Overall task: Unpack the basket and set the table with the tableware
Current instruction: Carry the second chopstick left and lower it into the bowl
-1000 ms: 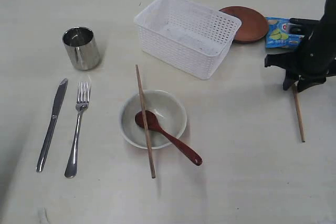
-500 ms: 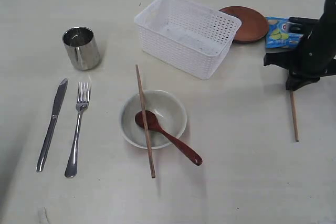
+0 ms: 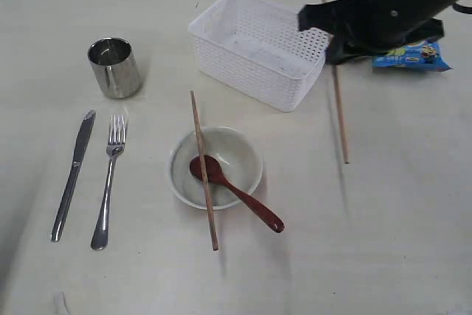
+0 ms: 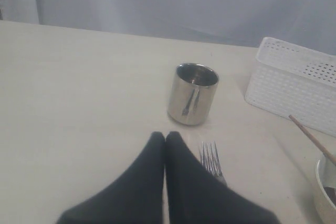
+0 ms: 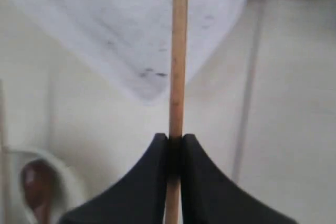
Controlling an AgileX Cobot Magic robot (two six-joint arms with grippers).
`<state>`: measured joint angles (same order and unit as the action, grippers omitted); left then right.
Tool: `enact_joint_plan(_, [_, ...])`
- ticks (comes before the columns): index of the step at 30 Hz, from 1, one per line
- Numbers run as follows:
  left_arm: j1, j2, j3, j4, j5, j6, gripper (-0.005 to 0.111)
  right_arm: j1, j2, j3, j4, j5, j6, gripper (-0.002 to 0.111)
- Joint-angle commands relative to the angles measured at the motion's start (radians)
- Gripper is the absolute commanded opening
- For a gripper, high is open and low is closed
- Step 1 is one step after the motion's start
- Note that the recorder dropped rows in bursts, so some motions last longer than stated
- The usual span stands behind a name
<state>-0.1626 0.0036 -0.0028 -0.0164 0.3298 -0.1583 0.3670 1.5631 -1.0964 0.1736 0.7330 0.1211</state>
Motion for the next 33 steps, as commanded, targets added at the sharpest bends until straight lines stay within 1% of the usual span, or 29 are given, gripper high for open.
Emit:
enact_joint_plan(1, [0.001,-0.004,0.003,-0.003,-0.009,0.001,0.000,0.136,-0.018,-0.021,0.120,0.035,-0.018,-0.001])
enact_joint_plan(7, [0.001,-0.004,0.003,-0.003,-0.009,0.001,0.000,0.285,0.045,-0.043,0.222,-0.001,-0.010,-0.001])
enact_joint_plan(10, [0.001,-0.004,0.003,-0.003,-0.009,0.001,0.000,0.358,0.120,-0.043,0.229,-0.046,0.024,-0.001])
enact_joint_plan(14, [0.001,-0.004,0.003,-0.003,-0.009,0.001,0.000,0.364,0.186,-0.043,0.246,-0.068,0.024,-0.001])
enact_joint_plan(18, [0.001,-0.004,0.003,-0.003,-0.009,0.001,0.000,0.364,0.207,-0.043,0.248,-0.092,0.026,-0.001])
enact_joint_plan(21, [0.001,-0.004,0.003,-0.003,-0.009,0.001,0.000,0.360,0.243,-0.043,0.248,-0.093,0.062,-0.001])
enact_joint_plan(33, [0.001,-0.004,0.003,-0.003,-0.009,0.001,0.000,0.360,0.286,-0.043,0.247,-0.103,0.064,-0.001])
